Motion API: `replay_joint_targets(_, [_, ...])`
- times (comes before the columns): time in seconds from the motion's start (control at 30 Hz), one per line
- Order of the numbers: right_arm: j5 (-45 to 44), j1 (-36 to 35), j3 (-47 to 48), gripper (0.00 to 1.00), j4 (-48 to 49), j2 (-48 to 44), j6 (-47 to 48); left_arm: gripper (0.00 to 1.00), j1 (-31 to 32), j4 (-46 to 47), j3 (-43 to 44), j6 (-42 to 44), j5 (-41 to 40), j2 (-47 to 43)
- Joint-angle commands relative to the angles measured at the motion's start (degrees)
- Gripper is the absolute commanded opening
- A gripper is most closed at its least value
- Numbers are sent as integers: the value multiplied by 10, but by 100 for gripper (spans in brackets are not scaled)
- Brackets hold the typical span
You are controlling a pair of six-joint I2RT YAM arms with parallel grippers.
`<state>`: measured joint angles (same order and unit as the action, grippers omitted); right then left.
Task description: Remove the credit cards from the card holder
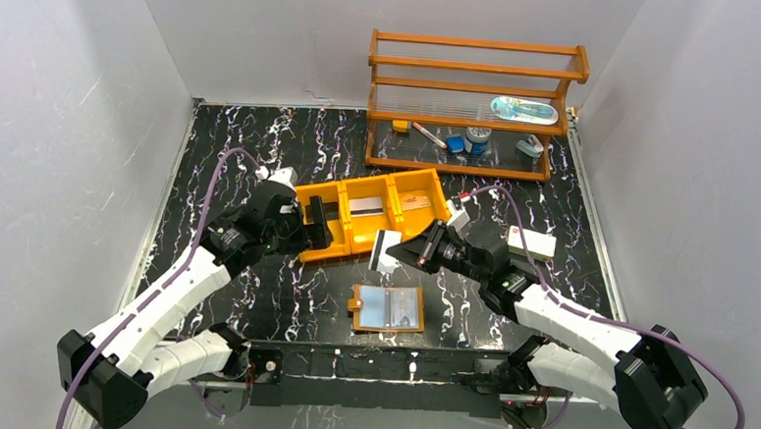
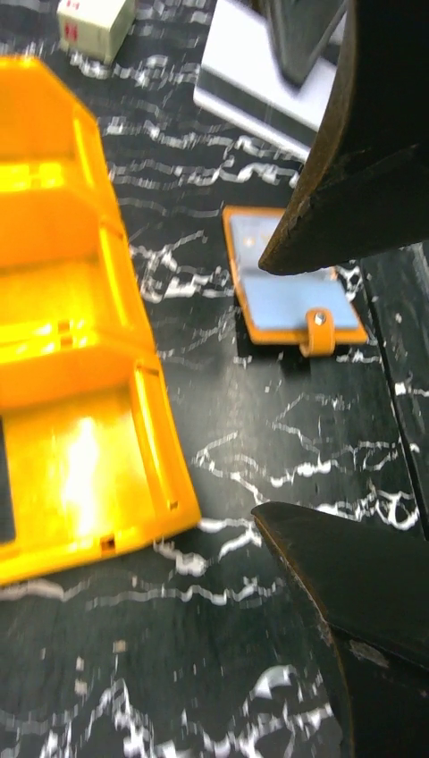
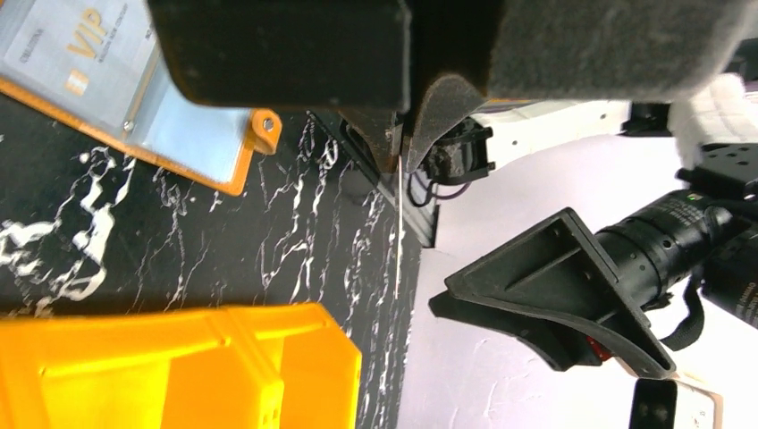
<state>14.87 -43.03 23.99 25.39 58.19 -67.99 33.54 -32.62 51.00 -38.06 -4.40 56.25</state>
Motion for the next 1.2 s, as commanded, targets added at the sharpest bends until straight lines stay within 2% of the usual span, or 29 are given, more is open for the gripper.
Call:
replay_joint_targets(0.0, [-22,8,77,0,-66,23,85,98,-24,-88,39,50,-84,26])
replay_joint_targets(0.1, [-20,13,122,0,-111,54,129,98,-74,-84,37,66,-62,26])
replay_joint_targets(0.2, [-19,18,180,0,-166,94,183,98,-150,-68,26,79,10,25])
replay_joint_targets(0.3, [-39,21,268,0,-260,155,283,98,-233,-71,15,97,61,38])
replay_joint_targets(0.37, [-69,20,327,0,-310,193,352,98,-265,-75,11,108,76,44])
replay_joint_targets(0.53, [-117,20,440,0,-361,285,523,98,-276,-46,-17,116,66,28])
replay_joint_targets(0.63, [-117,19,505,0,-387,340,643,98,-276,-19,-49,118,73,15])
replay_joint_targets(0.73, [-106,18,547,0,-409,392,748,98,-276,13,-88,117,74,-6])
replay_joint_targets(0.87, [-133,-12,575,0,-392,462,942,98,-276,18,-77,130,56,-5])
replay_joint_targets(1.0, [-187,-32,616,0,-389,535,1035,98,-276,21,-77,127,49,-5])
replay_joint_targets(1.07, [-172,-33,623,0,-381,545,1064,98,-276,18,-75,127,38,-14])
replay_joint_targets(1.17, [-224,-37,634,0,-364,570,1126,98,-276,15,-77,125,26,-25])
